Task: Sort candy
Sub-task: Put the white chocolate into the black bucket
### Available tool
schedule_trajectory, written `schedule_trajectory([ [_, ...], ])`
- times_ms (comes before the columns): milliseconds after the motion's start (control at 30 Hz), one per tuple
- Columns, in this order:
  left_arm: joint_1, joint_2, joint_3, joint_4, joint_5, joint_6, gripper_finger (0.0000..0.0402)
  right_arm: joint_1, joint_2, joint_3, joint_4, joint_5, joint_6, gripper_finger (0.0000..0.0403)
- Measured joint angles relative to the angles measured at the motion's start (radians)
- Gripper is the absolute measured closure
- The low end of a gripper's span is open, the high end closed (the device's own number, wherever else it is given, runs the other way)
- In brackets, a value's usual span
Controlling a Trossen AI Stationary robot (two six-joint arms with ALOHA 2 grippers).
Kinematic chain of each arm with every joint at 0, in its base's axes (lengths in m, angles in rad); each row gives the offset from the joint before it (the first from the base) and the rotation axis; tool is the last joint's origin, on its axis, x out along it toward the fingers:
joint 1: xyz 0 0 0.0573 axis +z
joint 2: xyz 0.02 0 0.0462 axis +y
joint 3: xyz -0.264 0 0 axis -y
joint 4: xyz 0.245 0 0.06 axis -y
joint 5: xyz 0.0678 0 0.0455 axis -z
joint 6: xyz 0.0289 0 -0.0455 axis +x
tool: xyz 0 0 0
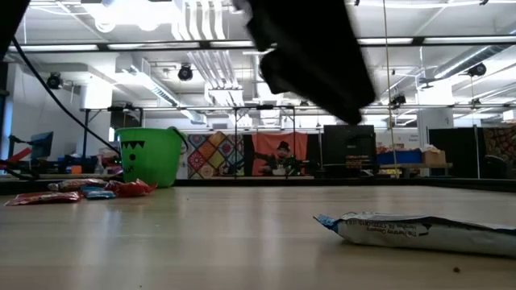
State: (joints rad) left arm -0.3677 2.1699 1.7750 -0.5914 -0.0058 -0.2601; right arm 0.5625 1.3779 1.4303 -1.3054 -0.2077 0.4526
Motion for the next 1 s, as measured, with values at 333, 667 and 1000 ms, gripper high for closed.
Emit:
schedule_trajectory([
  [333,-0.020,0.281,0.447,-0.347,0.074,-0.004,0.0249,0.001,-0.016,0.000,-0.013,-0.006,0.004,0.0364],
  [667,-0.036,0.367,0.519,-0.406,0.091,-0.031,0.0249,0.003,-0.017,0.000,-0.044,-0.010,0.019,0.0364],
  [1000,-0.035,0.365,0.497,-0.341,0.070,-0.035,0.0249,0.003,-0.017,0.000,-0.045,-0.010,0.019,0.0364],
])
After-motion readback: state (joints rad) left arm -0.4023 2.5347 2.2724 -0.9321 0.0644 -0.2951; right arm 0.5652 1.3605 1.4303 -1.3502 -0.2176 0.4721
